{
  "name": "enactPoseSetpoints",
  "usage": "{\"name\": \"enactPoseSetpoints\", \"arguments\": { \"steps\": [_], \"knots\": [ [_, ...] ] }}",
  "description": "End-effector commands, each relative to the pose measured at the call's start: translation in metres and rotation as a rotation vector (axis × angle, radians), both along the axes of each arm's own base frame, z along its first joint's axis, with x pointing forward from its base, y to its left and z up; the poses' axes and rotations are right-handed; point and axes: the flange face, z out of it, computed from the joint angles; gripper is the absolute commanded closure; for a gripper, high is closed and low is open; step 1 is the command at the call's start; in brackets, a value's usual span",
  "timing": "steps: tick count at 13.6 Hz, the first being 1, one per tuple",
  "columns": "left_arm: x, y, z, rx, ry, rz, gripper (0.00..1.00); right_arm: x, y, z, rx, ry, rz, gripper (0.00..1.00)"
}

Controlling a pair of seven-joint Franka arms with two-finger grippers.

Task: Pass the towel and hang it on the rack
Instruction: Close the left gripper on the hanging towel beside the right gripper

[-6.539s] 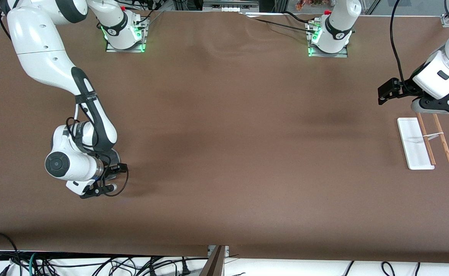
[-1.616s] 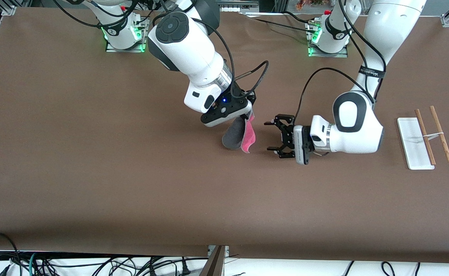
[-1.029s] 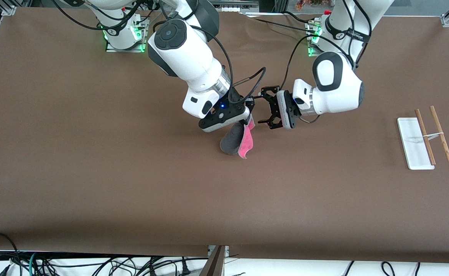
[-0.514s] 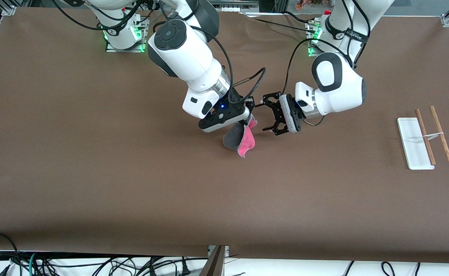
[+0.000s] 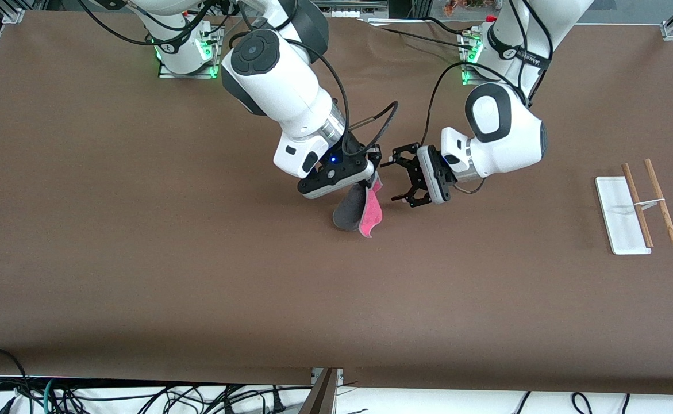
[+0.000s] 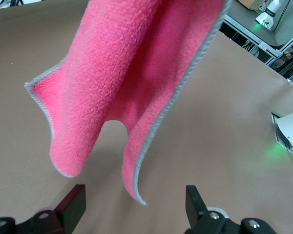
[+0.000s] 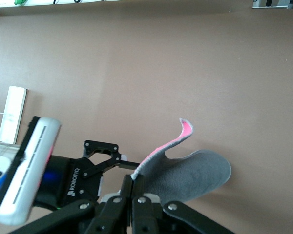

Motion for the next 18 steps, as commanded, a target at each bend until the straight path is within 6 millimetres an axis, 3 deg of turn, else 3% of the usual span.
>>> {"name": "enactPoseSetpoints", "arguments": {
  "steps": [1,2,3,4,5,13,15,16,17,18],
  "knots": [
    [0.007,-0.015,-0.008,-0.014,-0.029,0.006,0.15,0.0,0.002,0.004,0.007,-0.007,-0.01,1.0],
    [0.005,-0.023,-0.01,-0.008,-0.034,0.001,0.19,0.0,0.002,0.003,0.007,-0.006,-0.01,1.0],
    [0.007,-0.027,-0.006,-0.017,-0.039,0.005,0.4,0.0,0.002,0.003,0.007,-0.006,-0.01,1.0],
    [0.007,-0.025,-0.007,-0.016,-0.039,0.004,0.81,0.0,0.002,0.003,0.007,-0.006,-0.01,1.0],
    [0.008,-0.023,-0.007,-0.017,-0.038,0.008,1.0,0.0,0.002,0.003,0.007,-0.006,-0.01,1.0],
    [0.008,-0.022,-0.006,-0.021,-0.034,0.007,1.0,0.0,0.003,0.003,0.006,-0.007,-0.008,1.0],
    [0.01,-0.02,0.002,-0.022,-0.043,0.006,1.0,0.0,0.003,0.003,0.007,-0.006,-0.008,1.0],
    [0.012,-0.017,0.009,-0.023,-0.053,0.011,1.0,-0.001,0.003,0.002,0.005,-0.004,-0.008,0.93],
    [0.015,-0.01,0.01,-0.024,-0.054,0.019,1.0,-0.001,0.003,0.002,0.002,-0.005,-0.006,0.69],
    [0.016,-0.007,0.01,-0.027,-0.05,0.019,1.0,0.001,0.002,0.001,-0.003,-0.011,-0.005,0.01]
  ]
}}
